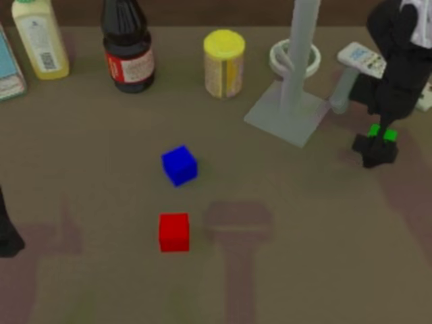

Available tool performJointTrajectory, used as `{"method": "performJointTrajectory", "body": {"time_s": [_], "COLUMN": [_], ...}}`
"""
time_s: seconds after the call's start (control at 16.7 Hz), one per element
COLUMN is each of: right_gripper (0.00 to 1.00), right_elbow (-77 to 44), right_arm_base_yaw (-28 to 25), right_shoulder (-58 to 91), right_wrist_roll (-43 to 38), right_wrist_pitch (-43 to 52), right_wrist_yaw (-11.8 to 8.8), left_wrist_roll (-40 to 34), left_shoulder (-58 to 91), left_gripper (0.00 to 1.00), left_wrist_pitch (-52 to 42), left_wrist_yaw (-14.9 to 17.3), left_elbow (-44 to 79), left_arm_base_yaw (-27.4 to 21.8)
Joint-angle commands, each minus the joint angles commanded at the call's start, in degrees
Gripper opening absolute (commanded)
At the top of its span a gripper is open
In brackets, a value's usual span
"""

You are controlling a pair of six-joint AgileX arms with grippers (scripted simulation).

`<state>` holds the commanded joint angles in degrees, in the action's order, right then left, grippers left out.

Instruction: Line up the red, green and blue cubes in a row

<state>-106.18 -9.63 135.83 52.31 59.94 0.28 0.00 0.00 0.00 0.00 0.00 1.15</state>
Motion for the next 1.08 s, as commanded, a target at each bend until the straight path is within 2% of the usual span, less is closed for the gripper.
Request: {"method": "performJointTrajectory", "body": {"time_s": [0.3, 1.08], "right_gripper": [1.00, 0.02], "right_elbow": [1.5, 1.5], "right_arm_base_yaw": [0.0, 0.0], "right_shoulder": [0.6, 0.6], "right_wrist_roll": [0.0, 0.0], "right_wrist_pitch": [-1.7, -1.7], "right_wrist_yaw": [0.0, 0.0], "left_wrist_roll": [0.0, 0.0], "left_shoulder": [0.0, 0.0], "left_gripper": [1.00, 1.00], "left_wrist_pitch": [0.0, 0.0], "left_wrist_yaw": [0.0, 0.0], "left_elbow": [0.0, 0.0], "left_arm_base_yaw": [0.0, 0.0]}}
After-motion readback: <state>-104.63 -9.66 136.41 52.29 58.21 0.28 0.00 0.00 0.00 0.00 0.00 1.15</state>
